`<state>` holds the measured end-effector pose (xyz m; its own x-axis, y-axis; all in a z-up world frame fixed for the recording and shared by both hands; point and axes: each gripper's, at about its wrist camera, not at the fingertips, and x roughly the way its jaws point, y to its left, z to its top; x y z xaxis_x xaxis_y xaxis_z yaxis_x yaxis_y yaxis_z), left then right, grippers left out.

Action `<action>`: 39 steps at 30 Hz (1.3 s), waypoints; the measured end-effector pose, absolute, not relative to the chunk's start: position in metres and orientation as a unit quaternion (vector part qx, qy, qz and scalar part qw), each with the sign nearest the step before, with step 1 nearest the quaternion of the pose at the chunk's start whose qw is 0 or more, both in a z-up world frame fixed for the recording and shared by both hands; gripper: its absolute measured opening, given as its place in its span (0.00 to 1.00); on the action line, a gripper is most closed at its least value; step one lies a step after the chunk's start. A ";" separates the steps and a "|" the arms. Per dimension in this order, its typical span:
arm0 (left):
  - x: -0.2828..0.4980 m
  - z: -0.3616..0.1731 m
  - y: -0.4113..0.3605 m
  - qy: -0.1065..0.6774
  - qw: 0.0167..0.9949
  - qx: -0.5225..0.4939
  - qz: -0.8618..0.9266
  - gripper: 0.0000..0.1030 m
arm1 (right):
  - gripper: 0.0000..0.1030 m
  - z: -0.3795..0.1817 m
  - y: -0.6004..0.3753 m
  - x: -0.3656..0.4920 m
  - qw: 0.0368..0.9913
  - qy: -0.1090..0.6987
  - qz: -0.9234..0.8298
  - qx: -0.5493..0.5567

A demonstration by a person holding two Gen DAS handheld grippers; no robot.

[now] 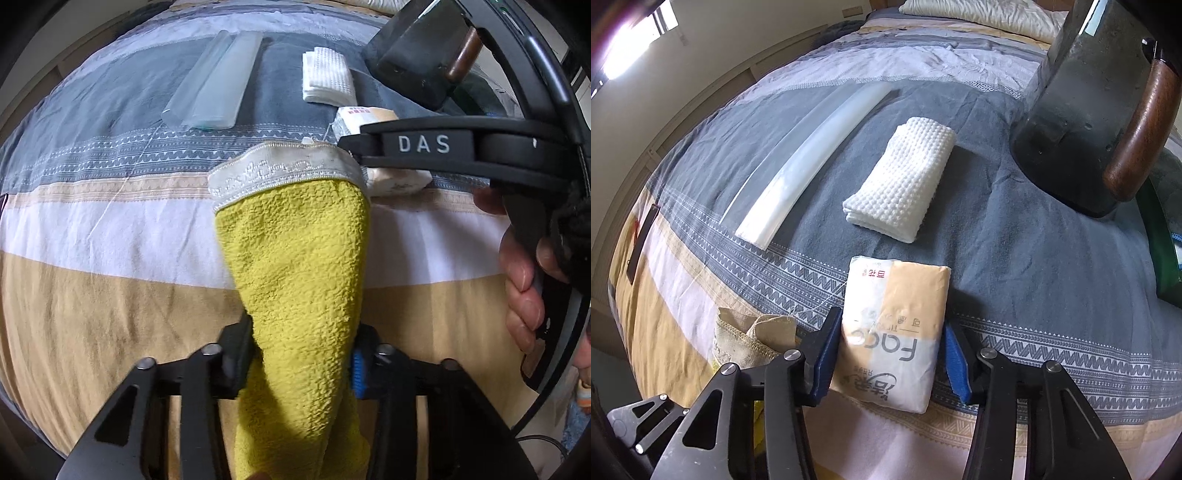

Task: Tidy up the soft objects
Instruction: 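Close left tool on yellow towel while right tool closes on Face tissue pack, then lift yellow towel in left tool while right tool carries tissue pack to tray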

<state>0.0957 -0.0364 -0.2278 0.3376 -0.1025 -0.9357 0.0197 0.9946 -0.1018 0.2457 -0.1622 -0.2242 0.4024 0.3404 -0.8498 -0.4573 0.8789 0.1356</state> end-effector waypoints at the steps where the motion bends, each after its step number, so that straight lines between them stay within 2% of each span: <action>1: 0.096 -0.229 -0.032 0.574 0.818 -0.035 -0.037 0.28 | 0.48 -0.224 -0.162 0.245 0.835 0.491 0.239 -0.060; 8: 0.095 -0.229 -0.023 0.571 0.821 -0.018 -0.024 0.19 | 0.46 -0.221 -0.167 0.245 0.837 0.490 0.239 -0.050; 16: 0.095 -0.223 -0.046 0.564 0.825 -0.016 -0.014 0.19 | 0.46 -0.205 -0.183 0.233 0.844 0.470 0.253 -0.043; 39: 0.046 -0.146 -0.087 0.498 0.867 0.029 -0.011 0.17 | 0.46 -0.127 -0.265 0.149 0.879 0.419 0.218 -0.056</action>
